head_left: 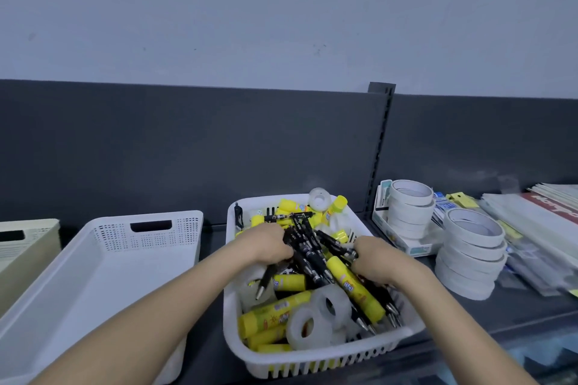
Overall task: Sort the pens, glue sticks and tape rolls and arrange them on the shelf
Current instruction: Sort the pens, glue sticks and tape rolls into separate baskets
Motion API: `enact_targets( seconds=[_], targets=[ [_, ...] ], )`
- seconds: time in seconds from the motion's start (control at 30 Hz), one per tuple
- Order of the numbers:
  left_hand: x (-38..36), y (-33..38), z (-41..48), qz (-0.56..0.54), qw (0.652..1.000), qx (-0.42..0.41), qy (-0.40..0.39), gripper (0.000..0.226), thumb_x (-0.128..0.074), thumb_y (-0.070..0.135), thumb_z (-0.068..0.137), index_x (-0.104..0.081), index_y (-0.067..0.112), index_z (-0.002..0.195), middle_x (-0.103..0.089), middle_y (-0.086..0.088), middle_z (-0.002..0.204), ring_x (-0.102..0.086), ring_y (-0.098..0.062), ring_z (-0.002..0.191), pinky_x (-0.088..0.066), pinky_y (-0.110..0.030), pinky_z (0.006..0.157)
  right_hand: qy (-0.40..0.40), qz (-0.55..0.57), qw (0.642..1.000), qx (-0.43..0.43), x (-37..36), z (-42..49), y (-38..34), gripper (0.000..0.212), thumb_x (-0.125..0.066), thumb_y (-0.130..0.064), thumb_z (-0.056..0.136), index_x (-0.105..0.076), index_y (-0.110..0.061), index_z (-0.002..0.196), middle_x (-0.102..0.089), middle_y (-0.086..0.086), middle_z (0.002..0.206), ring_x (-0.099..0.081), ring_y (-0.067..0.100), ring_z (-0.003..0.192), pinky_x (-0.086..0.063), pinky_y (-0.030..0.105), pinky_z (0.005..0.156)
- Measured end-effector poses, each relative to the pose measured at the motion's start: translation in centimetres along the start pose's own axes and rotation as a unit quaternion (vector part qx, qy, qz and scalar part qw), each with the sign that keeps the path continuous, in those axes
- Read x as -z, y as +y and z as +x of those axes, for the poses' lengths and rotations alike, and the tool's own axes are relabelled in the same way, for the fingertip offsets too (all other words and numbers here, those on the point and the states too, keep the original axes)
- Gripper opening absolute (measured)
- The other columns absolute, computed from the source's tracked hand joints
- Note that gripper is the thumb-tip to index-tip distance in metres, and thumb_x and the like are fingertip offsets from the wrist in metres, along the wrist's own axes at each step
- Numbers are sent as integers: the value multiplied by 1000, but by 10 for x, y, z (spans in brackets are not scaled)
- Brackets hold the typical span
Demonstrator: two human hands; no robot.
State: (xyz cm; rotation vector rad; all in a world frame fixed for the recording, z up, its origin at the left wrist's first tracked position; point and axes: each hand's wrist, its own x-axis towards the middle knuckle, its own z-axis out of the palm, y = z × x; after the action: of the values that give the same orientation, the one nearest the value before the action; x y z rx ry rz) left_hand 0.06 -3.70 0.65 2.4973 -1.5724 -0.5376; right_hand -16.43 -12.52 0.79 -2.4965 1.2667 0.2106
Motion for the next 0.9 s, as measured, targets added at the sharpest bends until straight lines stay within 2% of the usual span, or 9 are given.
enact_targets(
  seconds=[0.07, 0.13, 0.3, 0.47, 0.57, 0.63, 0.73, 0.83, 0.9],
  targets=[
    [11, -5, -2, -24, 1000, -3, 8, 34, -45, 18, 88, -39, 13, 56, -48, 2, 51, -45, -19, 58, -31, -27, 51, 26, 16, 1000, -3, 6, 1, 0, 14, -40, -10, 89, -41, -11, 76, -49, 8, 89, -46, 21, 76, -34, 26, 54],
    [23, -10, -4, -23, 999, 1, 26, 34, -43, 17, 89, -35, 13, 56, -45, 1, 52, -38, -15, 53, -27, -26, 49, 64, 47, 997, 3, 10, 5, -1, 8, -41, -13, 90, -45, -8, 95, -52, 11, 107, -48, 23, 90, -36, 26, 66],
    [43, -31, -7, -5, 998, 34, 50, 29, -42, 20, 90, -36, 12, 63, -51, -3, 61, -46, -19, 54, -33, -26, 53, 79, 126, 988, 44, 5, 21, -12, 6, -43, -13, 89, -38, -10, 90, -46, 2, 81, -45, 17, 71, -34, 27, 56],
    [41, -47, -16, 17, 996, 68, 60, 30, -33, 21, 92, -40, 11, 65, -61, -2, 60, -56, -25, 66, -38, -26, 56, 63, 126, 989, 50, -5, 43, -27, 9, -42, -15, 92, -36, -9, 95, -48, 5, 90, -45, 23, 89, -34, 29, 65],
    [25, -43, -13, 49, 991, 86, 86, 25, -33, 26, 95, -51, 8, 96, -64, -12, 106, -58, -30, 100, -42, -31, 77, 53, 67, 995, 52, -14, 50, -39, 24, -42, -28, 94, -42, -7, 105, -53, 13, 114, -50, 29, 108, -36, 31, 75],
    [13, -37, -7, 87, 988, 91, 90, 29, -35, 29, 95, -52, 10, 110, -58, -11, 120, -55, -30, 109, -40, -32, 82, 62, 26, 997, 49, -18, 51, -44, 32, -47, -35, 92, -43, -7, 108, -53, 13, 118, -51, 31, 111, -38, 34, 78],
    [1, -26, 2, 156, 978, 79, 114, 27, -39, 29, 96, -57, 13, 108, -59, -5, 117, -55, -27, 109, -33, -32, 77, 81, -14, 995, 50, -24, 47, -51, 22, -49, -30, 91, -38, -12, 97, -54, 12, 117, -53, 29, 101, -37, 33, 74],
    [-9, -17, 11, 168, 974, 73, 133, 22, -46, 26, 93, -59, 14, 104, -61, -3, 113, -57, -24, 105, -30, -30, 74, 76, -82, 992, 52, -32, 41, -58, 34, -53, -29, 89, -43, -8, 114, -55, 10, 118, -55, 29, 109, -37, 32, 72],
    [-13, -13, 14, 150, 976, 74, 137, 19, -47, 24, 91, -60, 13, 100, -62, -4, 110, -59, -24, 101, -32, -28, 71, 76, -84, 992, 54, -34, 40, -60, 20, -49, -19, 90, -49, -8, 107, -59, 10, 109, -57, 30, 104, -39, 30, 70]
  ],
)
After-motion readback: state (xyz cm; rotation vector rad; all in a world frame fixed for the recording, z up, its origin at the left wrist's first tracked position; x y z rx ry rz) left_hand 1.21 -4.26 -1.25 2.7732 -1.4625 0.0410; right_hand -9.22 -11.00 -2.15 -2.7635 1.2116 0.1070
